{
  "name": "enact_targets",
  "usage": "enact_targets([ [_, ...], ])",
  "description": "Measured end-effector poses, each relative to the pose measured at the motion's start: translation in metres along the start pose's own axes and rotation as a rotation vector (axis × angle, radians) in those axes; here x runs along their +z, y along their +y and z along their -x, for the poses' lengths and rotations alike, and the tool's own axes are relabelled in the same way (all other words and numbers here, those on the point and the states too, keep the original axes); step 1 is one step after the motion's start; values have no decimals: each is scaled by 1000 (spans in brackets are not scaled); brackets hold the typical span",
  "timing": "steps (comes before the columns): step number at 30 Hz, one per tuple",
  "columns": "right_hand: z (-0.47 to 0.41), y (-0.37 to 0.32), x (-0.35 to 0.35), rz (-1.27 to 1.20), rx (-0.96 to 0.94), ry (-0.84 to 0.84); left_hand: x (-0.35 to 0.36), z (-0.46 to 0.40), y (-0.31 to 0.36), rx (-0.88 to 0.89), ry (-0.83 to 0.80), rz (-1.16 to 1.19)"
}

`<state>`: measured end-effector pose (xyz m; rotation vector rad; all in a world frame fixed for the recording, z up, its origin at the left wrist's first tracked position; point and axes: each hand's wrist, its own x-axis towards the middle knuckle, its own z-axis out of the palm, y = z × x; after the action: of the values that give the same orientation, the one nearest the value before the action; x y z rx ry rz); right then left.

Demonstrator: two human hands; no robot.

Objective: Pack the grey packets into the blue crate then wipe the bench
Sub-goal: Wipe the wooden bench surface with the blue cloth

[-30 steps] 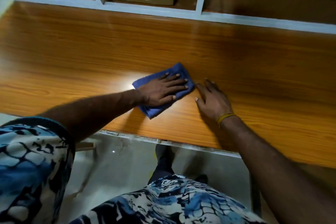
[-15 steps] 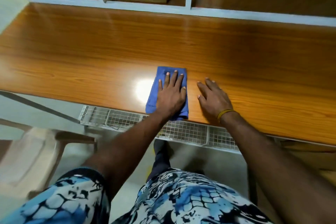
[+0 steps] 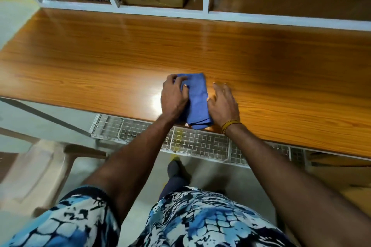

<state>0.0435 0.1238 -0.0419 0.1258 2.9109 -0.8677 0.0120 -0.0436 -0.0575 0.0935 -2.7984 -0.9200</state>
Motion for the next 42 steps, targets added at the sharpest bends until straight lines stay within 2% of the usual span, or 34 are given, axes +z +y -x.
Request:
enact_targets([
  [4,7,-30,23,85,-86,21,-13,-14,-24,-8,-25,-74],
  [6,8,-41,33,129,-117,3,-14,-20,-37,43,-65,-117],
  [12,-9,-41,54,199,-90,-104,-15,-44,-56,158,-138,-227],
  [16,-21,-28,51,326,-74,-67,-11,-64,-58,281,-177,-261],
  [21,-32,-10,40,412,-5,54,9,-85,-50,351,-168,-255],
  [25,-42,-8,42,402,-108,-11,21,-85,-41,370,-184,-232],
  [29,-46,-2,44,308,-47,86,21,-81,-38,355,-207,-232],
  [35,-77,1,41,276,43,136,28,-89,-35,384,-216,-286],
  [42,-122,16,27,369,-67,46,38,-102,-25,352,-201,-310],
])
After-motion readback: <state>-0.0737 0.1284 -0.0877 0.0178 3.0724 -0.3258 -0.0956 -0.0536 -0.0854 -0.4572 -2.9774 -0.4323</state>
